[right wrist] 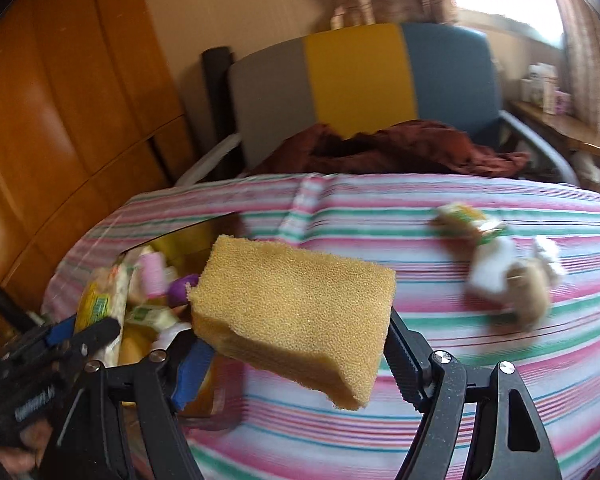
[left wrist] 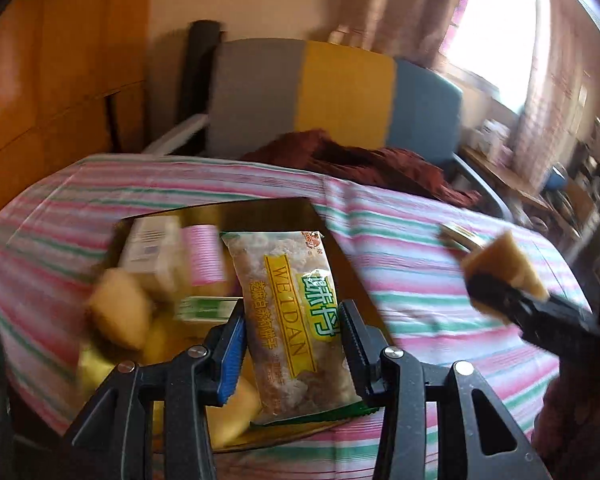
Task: Organize objects
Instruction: 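Carry snack bag and sponge into the gold tray and open both tools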
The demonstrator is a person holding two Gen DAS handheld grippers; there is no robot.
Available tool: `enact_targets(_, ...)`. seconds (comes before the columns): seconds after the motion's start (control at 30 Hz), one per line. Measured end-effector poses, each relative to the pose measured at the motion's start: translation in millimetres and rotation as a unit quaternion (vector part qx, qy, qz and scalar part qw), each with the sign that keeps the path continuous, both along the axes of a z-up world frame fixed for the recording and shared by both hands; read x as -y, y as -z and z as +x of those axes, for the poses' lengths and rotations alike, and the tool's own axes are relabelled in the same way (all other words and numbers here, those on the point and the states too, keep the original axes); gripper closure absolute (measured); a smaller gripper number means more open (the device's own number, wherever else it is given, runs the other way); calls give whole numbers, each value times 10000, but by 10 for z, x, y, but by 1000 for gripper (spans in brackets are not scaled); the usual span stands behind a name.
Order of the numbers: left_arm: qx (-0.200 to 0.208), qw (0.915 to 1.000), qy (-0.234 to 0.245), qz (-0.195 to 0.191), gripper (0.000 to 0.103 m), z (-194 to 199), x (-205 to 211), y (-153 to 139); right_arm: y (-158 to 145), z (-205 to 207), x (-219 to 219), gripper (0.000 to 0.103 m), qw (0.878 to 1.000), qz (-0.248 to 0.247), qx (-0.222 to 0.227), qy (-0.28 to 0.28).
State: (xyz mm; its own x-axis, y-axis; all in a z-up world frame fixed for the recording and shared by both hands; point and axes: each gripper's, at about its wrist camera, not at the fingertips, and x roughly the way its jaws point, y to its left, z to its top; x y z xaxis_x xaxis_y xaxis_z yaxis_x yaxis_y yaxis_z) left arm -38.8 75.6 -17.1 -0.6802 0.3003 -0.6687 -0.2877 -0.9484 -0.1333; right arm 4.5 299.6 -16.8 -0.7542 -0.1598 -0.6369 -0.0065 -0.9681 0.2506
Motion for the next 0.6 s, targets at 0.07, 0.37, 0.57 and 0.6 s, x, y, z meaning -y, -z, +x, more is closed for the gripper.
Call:
enact_targets(0.07,32,9996,-273,87,59,-24,296,-10,19,-24,202,26,9997,-19,13,-246)
enact_targets(0.37,163,9952,-934,247,59,14,1109,97,192,-180,887,26,9935,110,245,-1103)
enact_targets(0.57,402,9944,-775,604,59,-99,1133,173,313,-258,1067,26,9905,171,485,-1274)
enact_targets(0.6,412,9945,-747,612,58,-122,1114,178,325,-262,1078,26,9903,170,509,-1285)
